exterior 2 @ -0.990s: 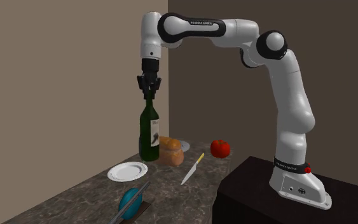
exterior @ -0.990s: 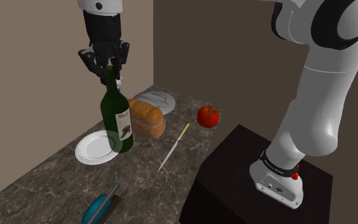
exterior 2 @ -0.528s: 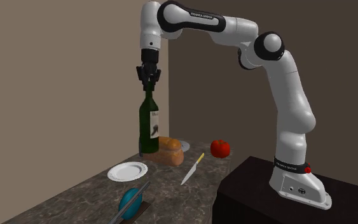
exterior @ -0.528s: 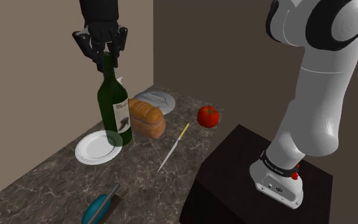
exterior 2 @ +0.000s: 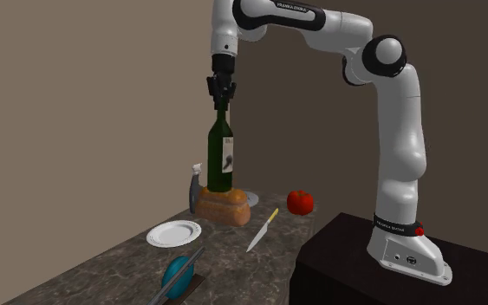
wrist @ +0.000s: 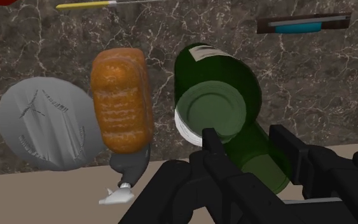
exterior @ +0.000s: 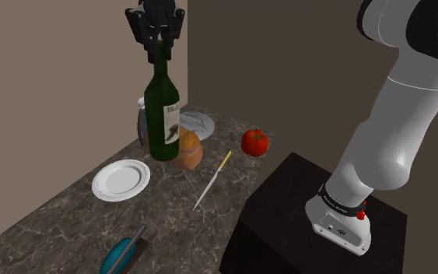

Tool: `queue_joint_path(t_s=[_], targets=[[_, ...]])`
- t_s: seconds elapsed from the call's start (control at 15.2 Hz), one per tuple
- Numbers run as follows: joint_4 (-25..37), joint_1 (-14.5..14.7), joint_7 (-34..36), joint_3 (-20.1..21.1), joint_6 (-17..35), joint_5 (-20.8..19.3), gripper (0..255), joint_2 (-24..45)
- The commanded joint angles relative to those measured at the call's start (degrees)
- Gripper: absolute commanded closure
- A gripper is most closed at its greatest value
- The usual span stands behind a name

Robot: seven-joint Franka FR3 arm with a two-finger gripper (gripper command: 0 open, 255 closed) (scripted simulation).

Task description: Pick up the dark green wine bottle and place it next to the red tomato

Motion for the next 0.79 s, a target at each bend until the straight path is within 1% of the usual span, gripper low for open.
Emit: queue_joint_path(t_s=[0.0, 0.33, 0.73], targets=[[-2.39, -1.9, -2.57, -0.98, -1.12, 2.13, 255, -4.06], [-5.32, -5.1, -8.64, -4.34, -4.6, 5.57, 255, -11.26], [-5.78, -7.95, -15.82, -9.17, -10.09, 7.81, 255, -17.54]])
